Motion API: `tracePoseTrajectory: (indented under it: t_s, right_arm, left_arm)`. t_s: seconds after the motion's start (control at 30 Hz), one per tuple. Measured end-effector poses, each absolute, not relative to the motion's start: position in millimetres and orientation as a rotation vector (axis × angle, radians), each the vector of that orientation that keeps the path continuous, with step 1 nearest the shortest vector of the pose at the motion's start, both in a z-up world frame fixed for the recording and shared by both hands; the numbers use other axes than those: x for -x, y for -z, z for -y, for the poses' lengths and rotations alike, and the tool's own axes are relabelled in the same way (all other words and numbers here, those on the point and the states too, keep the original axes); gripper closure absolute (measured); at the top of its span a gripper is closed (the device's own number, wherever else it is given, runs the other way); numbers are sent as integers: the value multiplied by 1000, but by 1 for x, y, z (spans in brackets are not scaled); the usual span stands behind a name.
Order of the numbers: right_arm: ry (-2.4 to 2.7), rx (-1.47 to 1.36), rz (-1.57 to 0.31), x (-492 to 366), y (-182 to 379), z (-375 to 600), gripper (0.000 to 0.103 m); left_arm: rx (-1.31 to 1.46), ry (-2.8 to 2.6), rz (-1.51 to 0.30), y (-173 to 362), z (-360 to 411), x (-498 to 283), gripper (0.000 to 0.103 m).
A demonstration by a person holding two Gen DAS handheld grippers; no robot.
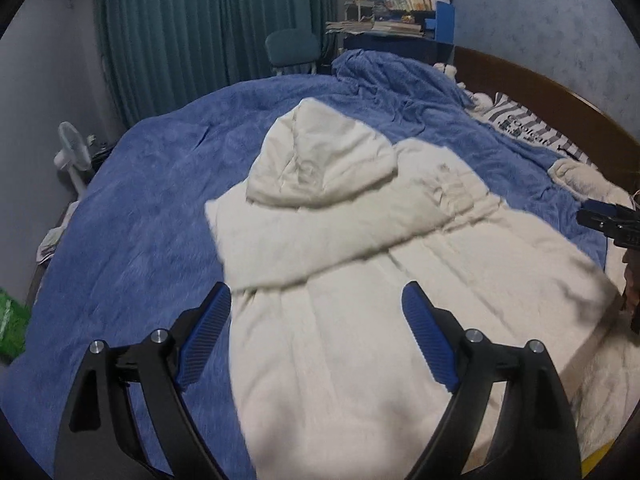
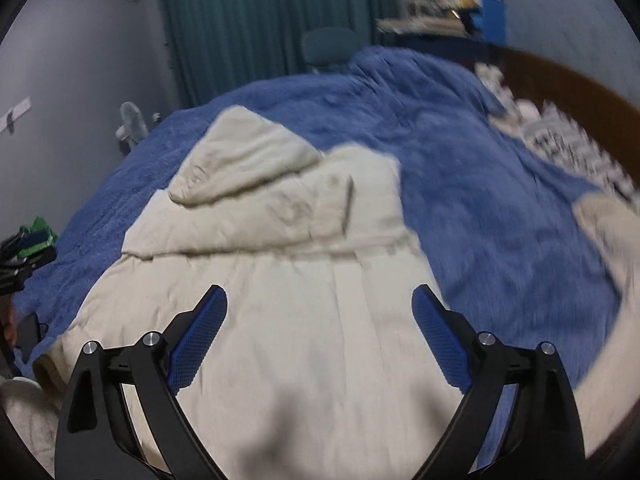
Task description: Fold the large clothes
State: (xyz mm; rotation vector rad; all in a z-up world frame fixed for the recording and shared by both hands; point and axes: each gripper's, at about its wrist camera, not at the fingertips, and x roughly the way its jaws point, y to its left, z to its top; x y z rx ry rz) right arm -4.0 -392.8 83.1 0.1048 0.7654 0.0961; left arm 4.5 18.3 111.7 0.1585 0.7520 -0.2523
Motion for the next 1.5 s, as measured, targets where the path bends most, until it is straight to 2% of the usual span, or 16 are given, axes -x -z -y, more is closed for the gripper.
tracePoseTrajectory:
  t_s: [0.57, 0.77, 1.0, 1.27, 1.33, 1.4, 1.5]
  right_arm:
    - [1, -175, -865, 72, -51, 453, 12]
    - [-3, -187, -929, 75, -43, 464, 12]
    - [-21, -75, -944, 80, -46, 462, 13]
    - [-80, -6, -1004, 90, -48, 463, 15]
    - [-106, -81, -1043, 88, -42, 471, 18]
    - [-118, -146, -1086, 83, -32, 477, 30]
    - [-144, -233, -1133, 78, -19, 484, 36]
  left_arm:
    - [53, 81, -977, -53, -80, 85, 20]
    - [1, 70, -1011, -38, -69, 94, 20]
    - [10, 81, -968, -55, -75, 96, 20]
    - [-44, 155, -1040, -59, -83, 108, 20]
    - [-50, 186, -1055, -57, -81, 113, 20]
    - [-55, 205, -1082, -51, -77, 114, 20]
    - [-81, 213, -1113, -42, -73, 115, 21]
